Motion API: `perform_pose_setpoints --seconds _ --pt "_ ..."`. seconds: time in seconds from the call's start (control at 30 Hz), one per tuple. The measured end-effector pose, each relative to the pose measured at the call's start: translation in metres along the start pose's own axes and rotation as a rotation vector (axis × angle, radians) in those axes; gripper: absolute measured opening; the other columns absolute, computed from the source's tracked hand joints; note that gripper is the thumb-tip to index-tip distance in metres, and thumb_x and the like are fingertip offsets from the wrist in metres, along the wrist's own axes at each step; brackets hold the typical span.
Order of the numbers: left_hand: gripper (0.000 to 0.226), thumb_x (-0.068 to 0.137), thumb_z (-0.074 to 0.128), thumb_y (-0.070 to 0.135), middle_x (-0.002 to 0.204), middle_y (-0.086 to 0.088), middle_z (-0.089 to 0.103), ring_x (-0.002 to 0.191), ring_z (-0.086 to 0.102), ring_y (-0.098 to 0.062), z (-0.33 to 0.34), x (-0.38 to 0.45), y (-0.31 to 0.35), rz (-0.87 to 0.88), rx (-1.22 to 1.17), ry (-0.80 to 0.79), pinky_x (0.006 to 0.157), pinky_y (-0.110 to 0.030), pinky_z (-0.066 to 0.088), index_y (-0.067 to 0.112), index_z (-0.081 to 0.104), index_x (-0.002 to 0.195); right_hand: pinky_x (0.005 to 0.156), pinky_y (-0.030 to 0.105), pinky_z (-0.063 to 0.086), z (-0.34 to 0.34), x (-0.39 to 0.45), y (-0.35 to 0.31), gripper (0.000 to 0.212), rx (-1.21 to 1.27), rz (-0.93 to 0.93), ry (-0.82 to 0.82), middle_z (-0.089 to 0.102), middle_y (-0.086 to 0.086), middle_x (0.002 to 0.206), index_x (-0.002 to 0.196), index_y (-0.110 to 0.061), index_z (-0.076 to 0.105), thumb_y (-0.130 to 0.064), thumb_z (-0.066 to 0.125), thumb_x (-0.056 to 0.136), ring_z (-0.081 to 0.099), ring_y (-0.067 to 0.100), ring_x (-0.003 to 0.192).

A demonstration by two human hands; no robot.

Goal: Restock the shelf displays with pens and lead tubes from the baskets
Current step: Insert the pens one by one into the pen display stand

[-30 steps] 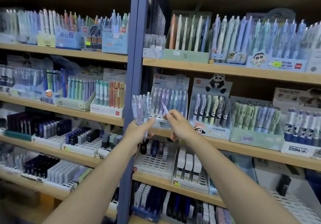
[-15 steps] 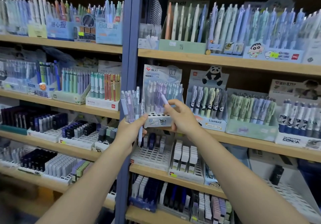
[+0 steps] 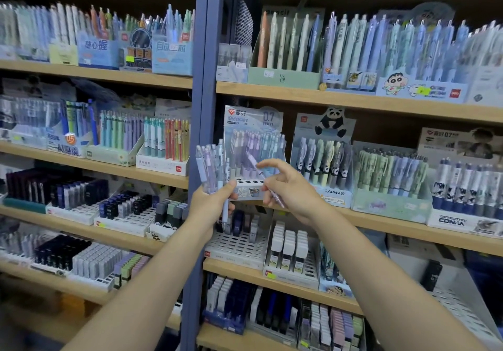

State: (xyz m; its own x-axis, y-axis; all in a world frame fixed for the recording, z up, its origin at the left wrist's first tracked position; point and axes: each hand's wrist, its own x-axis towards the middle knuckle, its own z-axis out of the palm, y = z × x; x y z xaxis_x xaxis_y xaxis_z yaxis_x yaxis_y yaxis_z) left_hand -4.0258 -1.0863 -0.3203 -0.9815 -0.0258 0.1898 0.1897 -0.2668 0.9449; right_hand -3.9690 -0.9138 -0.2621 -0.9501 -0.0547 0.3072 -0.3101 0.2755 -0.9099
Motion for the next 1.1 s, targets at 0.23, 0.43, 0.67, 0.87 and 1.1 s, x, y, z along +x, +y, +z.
perform_pose_setpoints --seconds 0.23,0.43,0.67,0.87,1.1 --pt "0.032 0.089 0.076 0.032 0.082 -0.006 0.074 0.058 0.06 -0.016 0.002 0.004 0.001 0.03 0.007 0.016 0.065 -0.034 0.055 0.008 0.067 0.108 0.062 0.031 0.057 -0.012 -0.002 -0.01 0.019 0.213 -0.006 0.006 0.076 0.013 0.097 0.109 -0.011 0.069 -0.007 0.053 0.1 0.075 0.032 0.084" --pt "0.027 0.089 0.076 0.032 0.077 -0.004 0.072 0.057 0.06 -0.015 0.002 0.003 0.001 0.031 -0.004 0.005 0.059 -0.029 0.054 0.012 0.065 0.103 0.061 0.029 0.052 -0.007 0.012 -0.014 0.011 0.181 -0.079 0.119 0.074 0.007 0.08 0.106 -0.013 0.069 -0.015 0.065 0.097 0.07 0.023 0.067" --pt "0.024 0.089 0.076 0.032 0.076 -0.004 0.071 0.057 0.06 -0.015 -0.004 0.007 -0.002 0.038 -0.009 -0.031 0.064 -0.032 0.054 0.013 0.065 0.099 0.065 0.027 0.058 0.01 0.04 -0.011 0.013 0.107 -0.112 0.268 0.074 0.003 0.089 0.104 -0.014 0.076 -0.011 0.066 0.096 0.068 0.017 0.069" --pt "0.029 0.088 0.076 0.032 0.075 -0.004 0.07 0.056 0.06 -0.014 -0.005 0.012 -0.004 0.03 -0.009 -0.039 0.062 -0.03 0.054 0.009 0.066 0.103 0.064 0.027 0.058 0.016 0.053 -0.005 0.012 -0.082 -0.104 0.265 0.071 0.008 0.079 0.103 -0.009 0.075 -0.01 0.066 0.095 0.066 0.017 0.064" --pt "0.035 0.086 0.079 0.031 0.068 -0.003 0.067 0.056 0.061 -0.013 -0.008 0.013 -0.007 -0.02 -0.043 -0.088 0.058 -0.026 0.053 0.005 0.067 0.106 0.067 0.032 0.055 0.028 0.062 -0.005 0.016 -0.499 -0.112 0.338 0.071 -0.002 0.078 0.088 -0.014 0.074 -0.029 0.073 0.092 0.054 0.004 0.048"
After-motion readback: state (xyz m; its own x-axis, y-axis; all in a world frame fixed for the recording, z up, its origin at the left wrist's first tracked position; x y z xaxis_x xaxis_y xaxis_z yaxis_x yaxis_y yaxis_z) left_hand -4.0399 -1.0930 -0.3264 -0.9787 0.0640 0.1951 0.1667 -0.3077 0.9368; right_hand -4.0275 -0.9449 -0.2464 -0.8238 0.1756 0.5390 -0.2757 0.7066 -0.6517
